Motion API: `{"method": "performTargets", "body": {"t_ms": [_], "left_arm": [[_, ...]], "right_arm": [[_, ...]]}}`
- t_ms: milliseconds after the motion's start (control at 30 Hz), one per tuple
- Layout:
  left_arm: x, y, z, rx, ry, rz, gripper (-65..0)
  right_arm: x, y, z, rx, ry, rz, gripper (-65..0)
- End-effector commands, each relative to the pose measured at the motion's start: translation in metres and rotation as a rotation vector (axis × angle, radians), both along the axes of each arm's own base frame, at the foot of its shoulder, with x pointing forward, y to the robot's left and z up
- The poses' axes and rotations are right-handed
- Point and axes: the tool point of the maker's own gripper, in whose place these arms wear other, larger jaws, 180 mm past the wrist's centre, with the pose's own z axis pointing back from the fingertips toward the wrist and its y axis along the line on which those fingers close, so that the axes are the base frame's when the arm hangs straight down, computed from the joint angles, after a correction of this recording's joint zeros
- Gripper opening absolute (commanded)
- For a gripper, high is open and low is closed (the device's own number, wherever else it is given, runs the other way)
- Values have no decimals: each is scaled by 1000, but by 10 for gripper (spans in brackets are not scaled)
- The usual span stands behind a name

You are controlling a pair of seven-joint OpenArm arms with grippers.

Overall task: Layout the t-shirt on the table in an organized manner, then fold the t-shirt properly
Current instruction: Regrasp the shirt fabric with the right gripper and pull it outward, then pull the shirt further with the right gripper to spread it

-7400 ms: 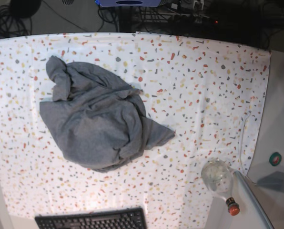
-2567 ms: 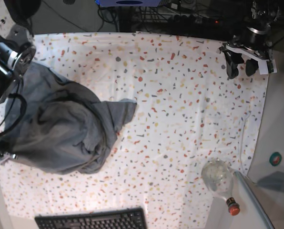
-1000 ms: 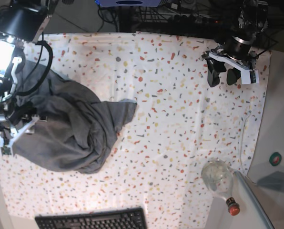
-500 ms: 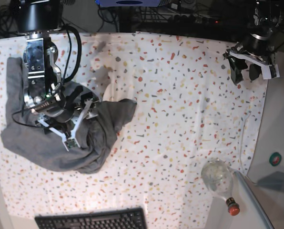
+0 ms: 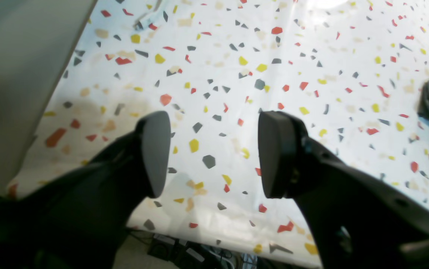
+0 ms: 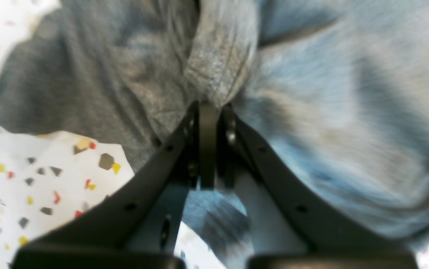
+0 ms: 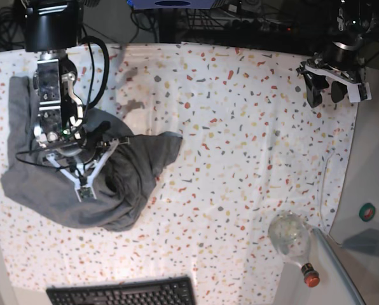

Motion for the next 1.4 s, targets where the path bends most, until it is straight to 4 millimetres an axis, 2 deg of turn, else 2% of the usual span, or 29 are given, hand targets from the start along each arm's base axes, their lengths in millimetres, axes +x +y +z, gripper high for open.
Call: {"method": "performTargets", "body": {"t_ms": [0, 133, 267, 433, 533, 633, 800, 833, 933, 967, 1000, 1067, 1133, 1200, 1267, 1367], "left_arm": [[3, 5, 5, 17, -19, -5, -301], [-4, 14, -5, 23, 12, 16, -303], [-6, 15, -8, 24, 20, 21, -303], [-5, 16, -7, 24, 16, 19, -303], [-5, 16, -6, 25, 16, 18, -303], [-4, 16, -6, 25, 14, 18, -303], [4, 16, -2, 25, -7, 18, -303], [4, 16, -2, 25, -7, 18, -303], [4, 16, -2, 25, -7, 18, -303], [4, 16, -2, 25, -7, 18, -303], [4, 16, -2, 25, -7, 18, -303], [1, 16, -3, 25, 0, 18, -303], [-1, 17, -6, 25, 9, 21, -303], [-2, 18, -7, 26, 11, 24, -303], [-2, 22, -4, 31, 3, 37, -303], [1, 23, -2, 29, -6, 41, -303]], "right_arm": [[9, -9, 25, -2, -86, -20, -650], [-9, -24, 65, -39, -151, -47, -650], [-23, -64, 93, -135, -192, -80, -650], [-40, -149, 109, -268, -180, -237, -650], [-52, -202, 108, -324, -153, -346, -650], [-39, -244, 104, -351, -133, -407, -650], [4, -295, 82, -296, -73, -495, -650], [14, -301, 81, -275, -66, -514, -611], [36, -318, 77, -206, -22, -573, -332], [43, -320, 79, -181, -18, -587, -248], [46, -321, 83, -168, -24, -597, -192], [44, -313, 97, -176, -43, -583, -182], [38, -261, 100, -115, -61, -483, -213], [21, -211, 99, -54, -64, -393, -227], [5, -160, 87, 40, -52, -345, -225], [-9, -101, 54, 152, -6, -304, -225]]}}
